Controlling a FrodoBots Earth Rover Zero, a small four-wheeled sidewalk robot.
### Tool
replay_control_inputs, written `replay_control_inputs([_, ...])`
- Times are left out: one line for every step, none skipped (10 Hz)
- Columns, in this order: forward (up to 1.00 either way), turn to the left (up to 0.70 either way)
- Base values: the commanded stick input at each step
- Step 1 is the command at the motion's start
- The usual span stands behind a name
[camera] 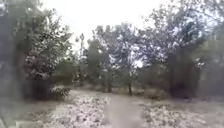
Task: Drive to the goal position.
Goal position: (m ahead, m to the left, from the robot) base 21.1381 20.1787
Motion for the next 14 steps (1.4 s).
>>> replay_control_inputs([0.7, 0.2])
replay_control_inputs([0.7, 0.35])
replay_control_inputs([0.7, 0.35])
replay_control_inputs([0.7, 0.35])
replay_control_inputs([0.7, 0.35])
replay_control_inputs([0.7, 0.35])
replay_control_inputs([0.7, 0.35])
replay_control_inputs([0.7, 0.35])
replay_control_inputs([0.7, 0.35])
replay_control_inputs([0.7, 0.35])
replay_control_inputs([0.7, 0.35])
replay_control_inputs([0.7, 0.35])
replay_control_inputs([0.7, 0.29])
replay_control_inputs([0.7, 0.0])
